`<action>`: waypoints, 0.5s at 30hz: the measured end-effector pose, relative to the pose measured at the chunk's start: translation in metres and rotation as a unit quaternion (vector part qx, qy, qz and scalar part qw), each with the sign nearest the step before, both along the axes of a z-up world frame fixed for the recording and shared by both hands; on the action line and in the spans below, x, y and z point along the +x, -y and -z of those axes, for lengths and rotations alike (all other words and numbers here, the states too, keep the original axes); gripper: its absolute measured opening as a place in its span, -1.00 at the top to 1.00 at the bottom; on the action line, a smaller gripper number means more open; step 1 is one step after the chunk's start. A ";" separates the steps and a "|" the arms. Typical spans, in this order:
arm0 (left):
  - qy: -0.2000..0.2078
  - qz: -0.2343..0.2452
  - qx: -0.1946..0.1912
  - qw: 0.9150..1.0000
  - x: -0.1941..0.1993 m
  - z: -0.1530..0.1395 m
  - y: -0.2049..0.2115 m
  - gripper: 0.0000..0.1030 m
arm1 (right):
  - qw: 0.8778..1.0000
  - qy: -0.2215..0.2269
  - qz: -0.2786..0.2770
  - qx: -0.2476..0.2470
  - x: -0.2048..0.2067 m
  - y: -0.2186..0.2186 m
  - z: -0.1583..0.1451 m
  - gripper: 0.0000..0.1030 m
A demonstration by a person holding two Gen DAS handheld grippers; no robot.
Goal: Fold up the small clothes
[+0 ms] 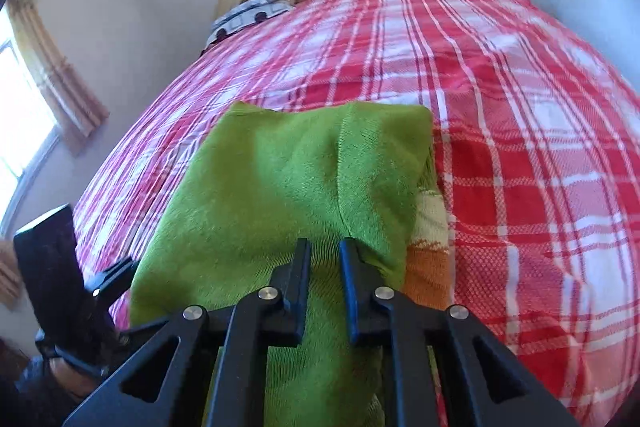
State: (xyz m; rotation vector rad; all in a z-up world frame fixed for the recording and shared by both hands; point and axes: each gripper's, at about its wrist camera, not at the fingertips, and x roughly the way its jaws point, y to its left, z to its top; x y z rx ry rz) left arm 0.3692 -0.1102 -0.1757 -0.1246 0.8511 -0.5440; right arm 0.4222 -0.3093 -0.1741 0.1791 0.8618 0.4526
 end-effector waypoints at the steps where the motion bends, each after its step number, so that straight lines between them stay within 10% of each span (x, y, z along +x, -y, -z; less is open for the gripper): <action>1: 0.000 0.001 0.000 1.000 0.000 0.000 0.000 -1.00 | 1.000 0.007 -0.004 0.008 -0.004 0.004 -0.004 0.43; 5: -0.001 0.003 0.001 1.000 -0.001 0.000 0.002 -1.00 | 0.998 0.057 0.017 0.021 -0.015 0.019 -0.026 -0.40; 15: -0.008 0.023 -0.021 0.999 -0.001 -0.001 0.001 -1.00 | 0.998 -0.019 0.024 0.063 0.034 0.055 0.002 -0.41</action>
